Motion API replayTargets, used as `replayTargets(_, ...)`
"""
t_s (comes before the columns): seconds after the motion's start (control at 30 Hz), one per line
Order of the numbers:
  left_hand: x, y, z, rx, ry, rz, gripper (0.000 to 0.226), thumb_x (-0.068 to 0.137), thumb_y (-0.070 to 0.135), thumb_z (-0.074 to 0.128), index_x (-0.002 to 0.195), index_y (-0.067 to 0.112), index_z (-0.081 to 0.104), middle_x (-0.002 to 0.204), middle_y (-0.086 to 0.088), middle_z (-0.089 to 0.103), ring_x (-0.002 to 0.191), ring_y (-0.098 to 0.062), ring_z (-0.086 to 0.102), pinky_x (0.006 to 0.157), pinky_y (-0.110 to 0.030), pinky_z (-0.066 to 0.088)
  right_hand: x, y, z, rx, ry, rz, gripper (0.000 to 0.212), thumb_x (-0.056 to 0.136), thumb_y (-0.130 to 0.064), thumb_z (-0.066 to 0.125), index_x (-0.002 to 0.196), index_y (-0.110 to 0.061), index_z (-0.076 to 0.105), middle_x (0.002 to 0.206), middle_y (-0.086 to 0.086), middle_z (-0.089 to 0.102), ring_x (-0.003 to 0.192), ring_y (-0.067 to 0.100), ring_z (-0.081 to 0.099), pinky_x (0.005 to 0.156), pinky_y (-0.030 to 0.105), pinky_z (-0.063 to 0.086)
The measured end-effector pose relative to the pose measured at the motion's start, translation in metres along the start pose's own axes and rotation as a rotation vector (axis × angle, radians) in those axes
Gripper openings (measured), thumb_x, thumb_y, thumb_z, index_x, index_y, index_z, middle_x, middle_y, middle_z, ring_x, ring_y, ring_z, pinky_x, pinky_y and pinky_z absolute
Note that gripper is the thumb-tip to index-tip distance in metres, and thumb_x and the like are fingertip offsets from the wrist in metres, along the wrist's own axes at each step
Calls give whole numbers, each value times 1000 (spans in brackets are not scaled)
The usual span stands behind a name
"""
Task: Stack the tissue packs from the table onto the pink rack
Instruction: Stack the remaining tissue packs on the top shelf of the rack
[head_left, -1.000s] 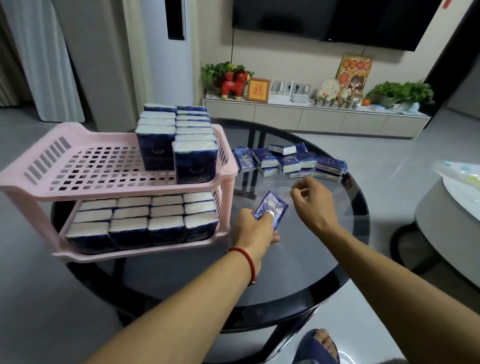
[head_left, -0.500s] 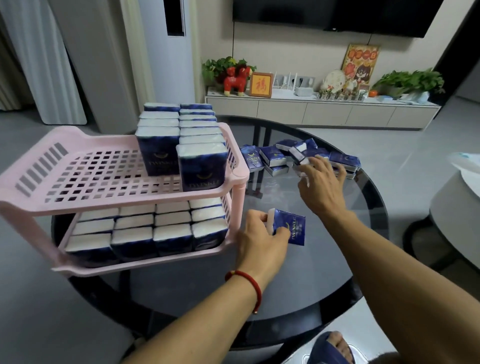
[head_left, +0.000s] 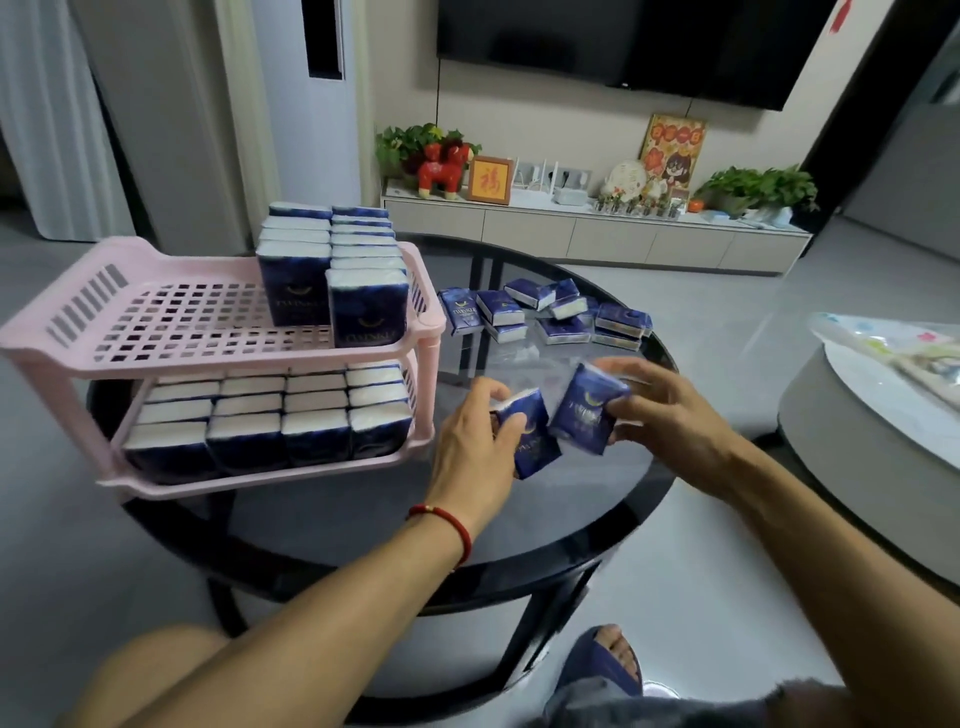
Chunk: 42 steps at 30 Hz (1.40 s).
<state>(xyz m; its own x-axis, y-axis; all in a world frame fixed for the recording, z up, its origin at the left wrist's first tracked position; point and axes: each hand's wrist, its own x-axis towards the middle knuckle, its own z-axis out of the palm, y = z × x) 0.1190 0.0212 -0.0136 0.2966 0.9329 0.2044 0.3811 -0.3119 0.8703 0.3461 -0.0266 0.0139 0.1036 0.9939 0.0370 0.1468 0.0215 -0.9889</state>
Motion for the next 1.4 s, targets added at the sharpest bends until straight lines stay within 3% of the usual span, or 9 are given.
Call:
replayTargets(0.17,-15,-8,-13,-5,-28,71,19,103,22,56,119,26,66,107,6,68,91,-5,61,72,-4,45,-14,-8,31,-389,-116,-43,38,94,0,65,123,-25,66,119,-5,69,107,18,69,86,40,63)
replayTargets(0.33,-27,-14,-22,0,-151,104,36,98,38,63,134,32,58,123,8,61,107,-7,60,87,-16,50,-14,-5,55,-689,-96,-257,46,88,-9,76,129,-22,59,128,-6,57,98,8,65,79,23,62)
replayTargets(0.47,-27,-22,-34,112,-145,207,54,83,23,80,129,35,56,123,15,59,111,-4,57,90,-3,41,-15,-4,64,-713,-112,-333,54,87,-14,79,136,-21,57,130,-6,56,105,5,61,77,17,59)
replayTargets(0.57,-27,-34,-38,149,-177,204,62,80,15,80,127,42,50,126,18,57,120,-10,56,104,-26,48,-15,-2,73,-767,-203,-331,58,87,-17,79,140,-19,55,130,-4,58,108,10,60,84,23,60)
replayTargets(0.63,-29,-38,-40,165,-214,171,67,81,13,80,127,46,44,130,18,55,124,-15,53,106,-34,48,-15,0,78,-757,-231,-300,55,89,-20,78,139,-20,55,128,-3,61,107,12,62,85,27,60)
replayTargets(0.77,-30,-37,-41,130,-186,151,68,81,15,81,130,42,42,130,13,56,121,-11,55,100,-20,45,-10,-2,78,-701,-239,-249,51,91,-20,77,138,-22,55,122,-2,64,101,13,65,84,31,61)
replayTargets(1.0,-38,-20,-64,51,-104,187,51,80,29,85,119,41,56,117,14,66,108,-5,65,94,-34,57,-13,-22,80,-559,-225,-252,53,84,-23,83,133,-23,63,108,-7,73,99,13,70,84,35,61)
replayTargets(1.23,-49,-1,-110,61,-38,246,51,76,26,89,117,36,60,109,11,74,101,-6,71,89,-35,60,-14,-43,100,-392,-311,-282,48,85,-29,82,130,-26,65,115,-7,73,105,18,69,86,43,61)
replayTargets(1.4,-58,8,-158,12,65,288,52,75,25,86,120,32,61,115,10,71,109,-13,70,94,-37,58,-14,-62,120,-125,-249,-341,34,95,-33,60,124,-18,70,110,2,75,92,28,70,82,42,62)
